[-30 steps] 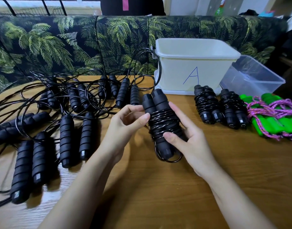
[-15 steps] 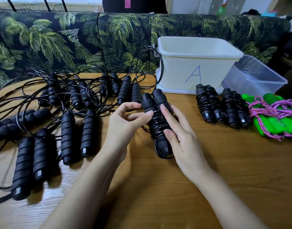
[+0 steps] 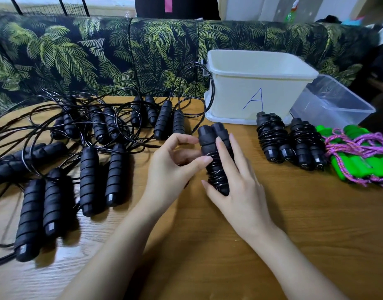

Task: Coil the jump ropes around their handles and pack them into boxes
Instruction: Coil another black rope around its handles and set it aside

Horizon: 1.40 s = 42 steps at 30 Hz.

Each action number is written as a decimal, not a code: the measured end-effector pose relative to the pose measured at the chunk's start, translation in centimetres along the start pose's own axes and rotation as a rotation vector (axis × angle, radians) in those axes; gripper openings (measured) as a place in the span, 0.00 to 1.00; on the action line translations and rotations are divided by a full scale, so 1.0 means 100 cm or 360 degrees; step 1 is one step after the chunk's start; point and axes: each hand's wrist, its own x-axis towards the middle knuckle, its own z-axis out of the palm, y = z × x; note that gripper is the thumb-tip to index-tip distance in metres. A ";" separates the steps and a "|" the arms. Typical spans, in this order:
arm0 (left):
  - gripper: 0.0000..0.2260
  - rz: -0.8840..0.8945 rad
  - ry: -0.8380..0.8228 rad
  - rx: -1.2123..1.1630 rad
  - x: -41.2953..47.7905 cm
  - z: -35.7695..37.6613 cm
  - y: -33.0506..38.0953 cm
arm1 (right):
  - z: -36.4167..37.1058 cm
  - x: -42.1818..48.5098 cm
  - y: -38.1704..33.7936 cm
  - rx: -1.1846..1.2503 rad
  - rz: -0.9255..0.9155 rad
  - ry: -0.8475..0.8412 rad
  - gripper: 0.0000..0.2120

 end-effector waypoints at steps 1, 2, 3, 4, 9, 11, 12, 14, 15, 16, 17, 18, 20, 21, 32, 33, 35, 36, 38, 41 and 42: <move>0.16 0.0074 -0.0035 0.0070 0.000 -0.001 -0.002 | 0.000 0.000 0.002 0.0081 0.0041 0.0000 0.40; 0.15 0.0180 -0.0046 0.0183 0.000 -0.001 -0.004 | -0.001 0.001 0.004 0.0134 0.0074 -0.0002 0.41; 0.13 0.0312 -0.0043 0.0331 0.000 -0.001 -0.006 | -0.001 0.001 0.006 0.0163 0.0098 -0.0005 0.41; 0.11 0.0443 -0.0042 0.0469 0.000 -0.001 -0.009 | -0.002 0.001 0.008 0.0175 0.0116 -0.0010 0.41; 0.13 0.0757 -0.0108 0.1054 0.005 -0.009 -0.022 | -0.005 0.003 0.015 0.0192 0.0189 -0.0060 0.40; 0.14 0.0959 -0.0032 0.1345 0.007 -0.012 -0.026 | -0.006 0.004 0.016 0.0265 0.0235 -0.0084 0.40; 0.14 0.1037 0.0011 0.1433 0.008 -0.013 -0.027 | -0.006 0.004 0.016 0.0329 0.0257 -0.0090 0.40; 0.14 0.1069 0.0058 0.1501 0.010 -0.012 -0.026 | -0.007 0.006 0.014 0.0486 0.0278 -0.0060 0.40; 0.15 0.1018 0.0047 0.1483 0.011 -0.012 -0.028 | -0.008 0.006 0.013 0.0584 0.0290 -0.0034 0.39; 0.17 0.0934 0.0020 0.1427 0.011 -0.012 -0.029 | -0.008 0.007 0.011 0.0701 0.0310 -0.0019 0.38; 0.18 0.0830 -0.0007 0.1332 0.012 -0.012 -0.030 | -0.010 0.008 0.008 0.0839 0.0337 -0.0021 0.38; 0.18 0.0728 -0.0034 0.1209 0.012 -0.012 -0.031 | -0.011 0.007 0.005 0.0983 0.0368 -0.0045 0.37; 0.18 0.0599 -0.0068 0.0936 0.012 -0.010 -0.030 | -0.011 0.005 -0.001 0.1195 0.0374 -0.0115 0.37; 0.18 0.0567 -0.0072 0.0824 0.011 -0.008 -0.029 | -0.010 0.004 -0.004 0.1255 0.0355 -0.0142 0.36; 0.28 0.0881 -0.0072 0.1467 0.007 -0.008 -0.025 | -0.019 0.008 0.018 0.0134 0.0436 -0.0153 0.39; 0.30 0.0929 -0.0038 0.1662 0.008 -0.008 -0.027 | -0.019 0.009 0.018 0.0098 0.0426 -0.0178 0.39; 0.31 0.1005 -0.0001 0.1896 0.011 -0.009 -0.033 | -0.019 0.009 0.017 0.0091 0.0405 -0.0201 0.39; 0.30 0.1039 -0.0001 0.1918 0.013 -0.010 -0.035 | -0.019 0.009 0.017 0.0101 0.0397 -0.0200 0.39; 0.28 0.1062 -0.0031 0.1796 0.015 -0.012 -0.034 | -0.019 0.009 0.016 0.0122 0.0390 -0.0188 0.39; 0.31 0.0972 -0.0123 0.1469 0.014 -0.015 -0.031 | -0.020 0.009 0.016 0.0154 0.0384 -0.0173 0.39; 0.31 0.0952 -0.0135 0.1404 0.014 -0.015 -0.029 | -0.020 0.009 0.016 0.0169 0.0379 -0.0171 0.39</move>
